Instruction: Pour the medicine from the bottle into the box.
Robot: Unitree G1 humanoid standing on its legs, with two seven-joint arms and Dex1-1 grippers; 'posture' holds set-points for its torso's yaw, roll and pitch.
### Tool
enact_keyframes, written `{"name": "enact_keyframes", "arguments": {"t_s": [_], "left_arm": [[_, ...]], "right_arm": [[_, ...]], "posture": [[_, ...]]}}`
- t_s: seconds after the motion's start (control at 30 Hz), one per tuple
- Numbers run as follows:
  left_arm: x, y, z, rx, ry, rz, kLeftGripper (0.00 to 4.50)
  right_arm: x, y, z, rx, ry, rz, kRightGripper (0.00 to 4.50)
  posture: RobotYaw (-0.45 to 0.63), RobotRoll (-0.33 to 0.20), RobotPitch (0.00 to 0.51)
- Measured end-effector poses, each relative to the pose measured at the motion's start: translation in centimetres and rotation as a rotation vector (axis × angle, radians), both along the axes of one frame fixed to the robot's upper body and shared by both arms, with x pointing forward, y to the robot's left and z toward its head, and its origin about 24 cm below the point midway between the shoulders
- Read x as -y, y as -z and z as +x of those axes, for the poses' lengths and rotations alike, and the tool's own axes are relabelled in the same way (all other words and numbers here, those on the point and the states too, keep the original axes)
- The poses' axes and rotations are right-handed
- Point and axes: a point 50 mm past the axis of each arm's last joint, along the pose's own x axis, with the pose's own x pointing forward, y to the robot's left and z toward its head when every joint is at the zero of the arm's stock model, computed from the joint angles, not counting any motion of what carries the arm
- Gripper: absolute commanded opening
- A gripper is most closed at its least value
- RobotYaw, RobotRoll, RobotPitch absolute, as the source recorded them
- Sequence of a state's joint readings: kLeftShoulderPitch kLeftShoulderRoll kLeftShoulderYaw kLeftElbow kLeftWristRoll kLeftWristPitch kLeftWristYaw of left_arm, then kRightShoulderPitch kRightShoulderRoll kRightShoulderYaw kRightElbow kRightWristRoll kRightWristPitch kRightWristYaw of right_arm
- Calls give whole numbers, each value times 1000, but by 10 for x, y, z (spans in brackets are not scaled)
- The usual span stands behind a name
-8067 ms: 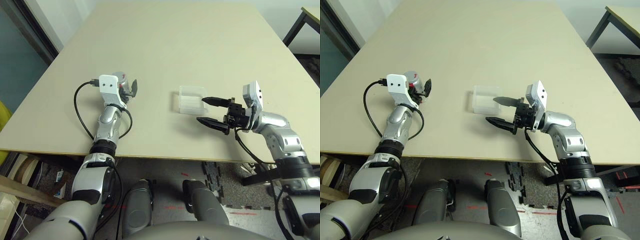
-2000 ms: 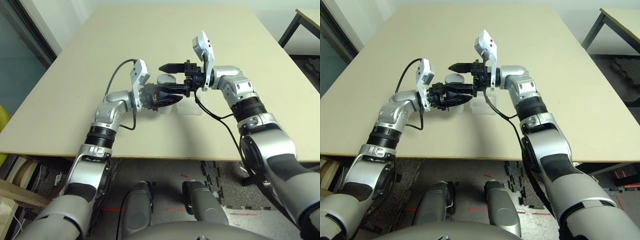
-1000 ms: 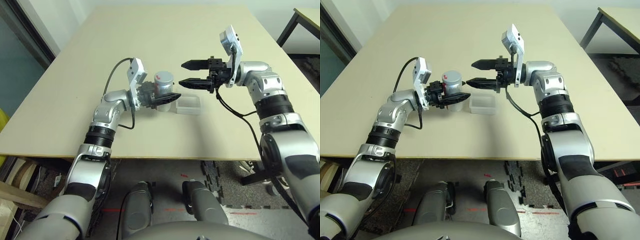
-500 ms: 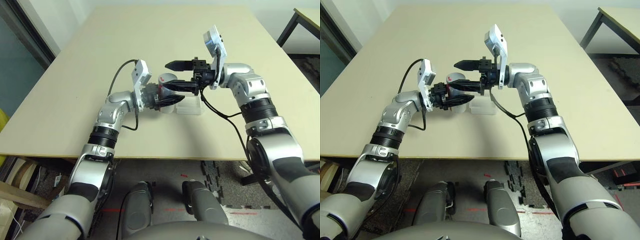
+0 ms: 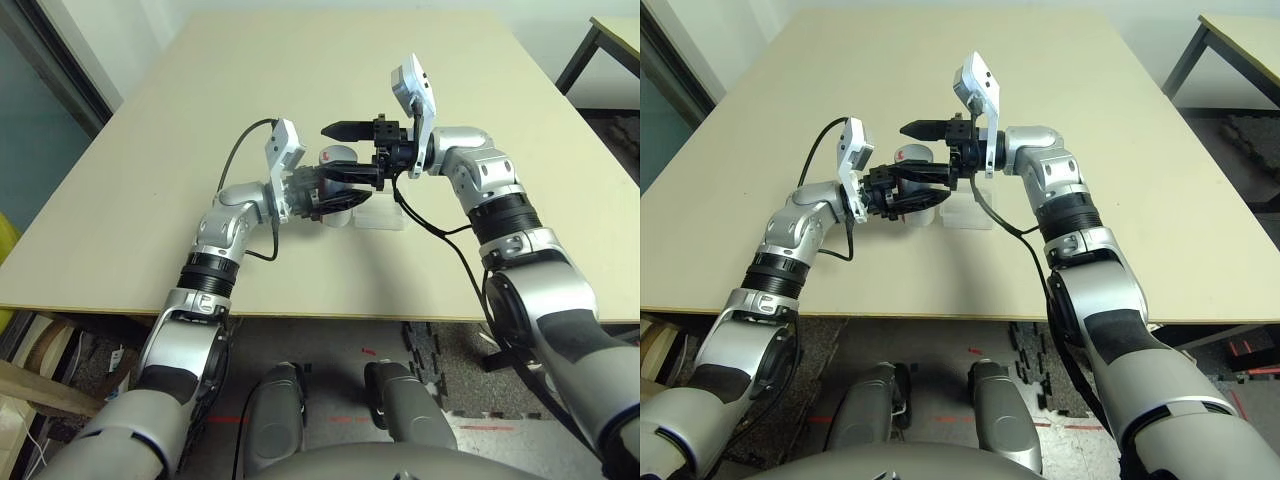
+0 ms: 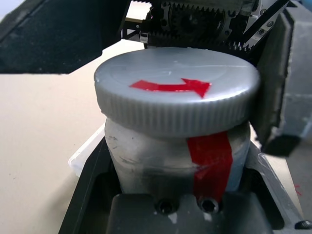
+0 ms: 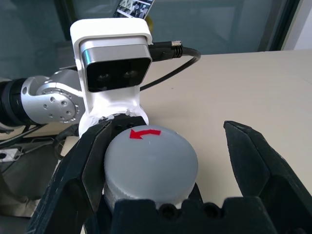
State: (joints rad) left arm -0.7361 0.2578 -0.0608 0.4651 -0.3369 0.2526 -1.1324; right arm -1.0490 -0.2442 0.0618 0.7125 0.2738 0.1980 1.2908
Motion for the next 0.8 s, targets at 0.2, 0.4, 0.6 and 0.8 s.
{"name": "enact_keyframes", "arguments": {"t_s": [0.2,0.4,0.6,0.8], "left_arm": [[-1,0,1,1,-13,1,2815],[-2,0,1,-1,-19,2,2815],[-6,-1,2,2,-27,8,2815],[-6,-1,1,9,-15,7,2815]], "right_arm": [[9,-2,1,7,7,-19,4500],[19,-3,1,12,7,-36,4500],[38,-7,2,10,48,-61,4500],[44,-7,2,-12,50,-63,4500]], "posture": [[-171,0,98],[-169,0,98],[-167,0,97],[-167,0,94]]}}
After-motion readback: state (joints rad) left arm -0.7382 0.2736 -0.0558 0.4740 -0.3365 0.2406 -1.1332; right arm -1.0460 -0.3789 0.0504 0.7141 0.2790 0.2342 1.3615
